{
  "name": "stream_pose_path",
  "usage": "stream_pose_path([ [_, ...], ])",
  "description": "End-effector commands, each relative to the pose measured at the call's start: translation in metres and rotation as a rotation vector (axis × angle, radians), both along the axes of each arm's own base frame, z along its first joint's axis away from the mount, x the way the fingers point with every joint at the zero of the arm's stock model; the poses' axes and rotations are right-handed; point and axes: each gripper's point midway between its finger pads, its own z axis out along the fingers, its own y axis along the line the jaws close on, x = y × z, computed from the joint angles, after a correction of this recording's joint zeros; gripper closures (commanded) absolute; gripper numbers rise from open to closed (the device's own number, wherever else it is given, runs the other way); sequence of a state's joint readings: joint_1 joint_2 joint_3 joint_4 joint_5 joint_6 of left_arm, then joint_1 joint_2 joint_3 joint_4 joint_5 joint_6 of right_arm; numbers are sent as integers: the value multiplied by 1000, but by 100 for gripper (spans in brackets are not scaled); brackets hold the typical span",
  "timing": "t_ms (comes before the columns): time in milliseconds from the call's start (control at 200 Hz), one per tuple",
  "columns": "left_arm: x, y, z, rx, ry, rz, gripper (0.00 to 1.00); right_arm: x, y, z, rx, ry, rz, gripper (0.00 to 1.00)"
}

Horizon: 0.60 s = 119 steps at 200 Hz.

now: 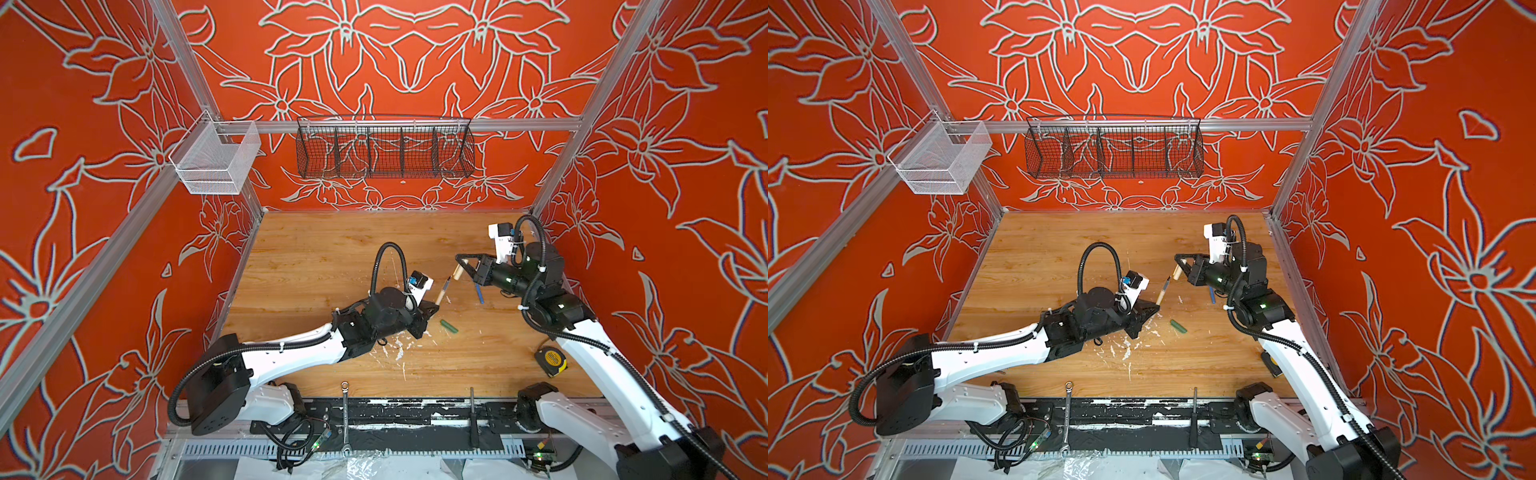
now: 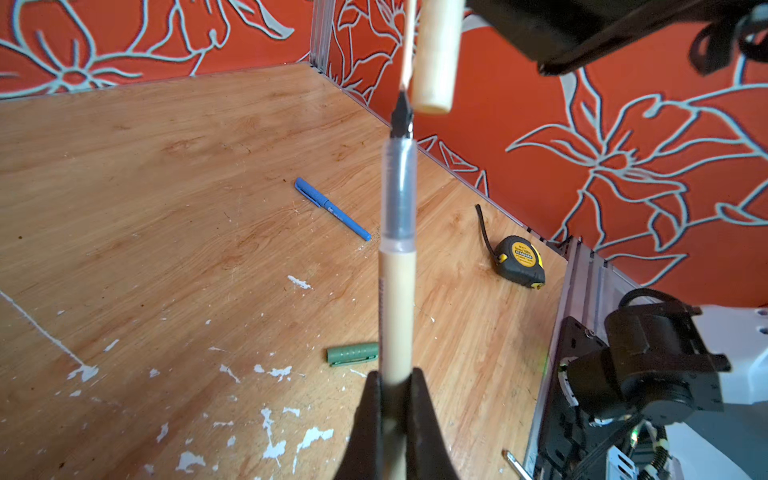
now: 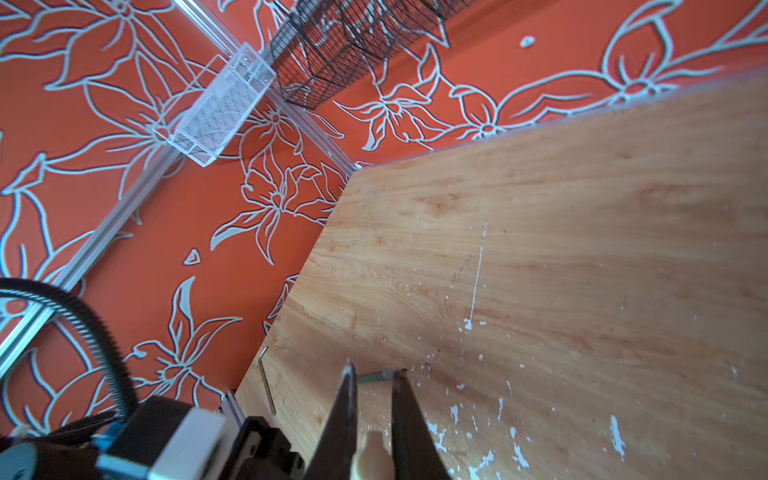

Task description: Insert the pens into the pen caps

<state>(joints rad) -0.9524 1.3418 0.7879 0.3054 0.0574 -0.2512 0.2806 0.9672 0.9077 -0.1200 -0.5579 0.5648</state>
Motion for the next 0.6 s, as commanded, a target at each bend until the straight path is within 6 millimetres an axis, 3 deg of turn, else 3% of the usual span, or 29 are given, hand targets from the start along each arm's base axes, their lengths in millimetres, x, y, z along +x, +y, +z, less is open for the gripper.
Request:
stream_pose_path([
  [0,2,-8,20,-90,-91,-31,100,0,4,28,-14,-109,43,100],
  [590,6,-10,23,-71,-108,-34,100,4,14,31,-16,-120,73,100],
])
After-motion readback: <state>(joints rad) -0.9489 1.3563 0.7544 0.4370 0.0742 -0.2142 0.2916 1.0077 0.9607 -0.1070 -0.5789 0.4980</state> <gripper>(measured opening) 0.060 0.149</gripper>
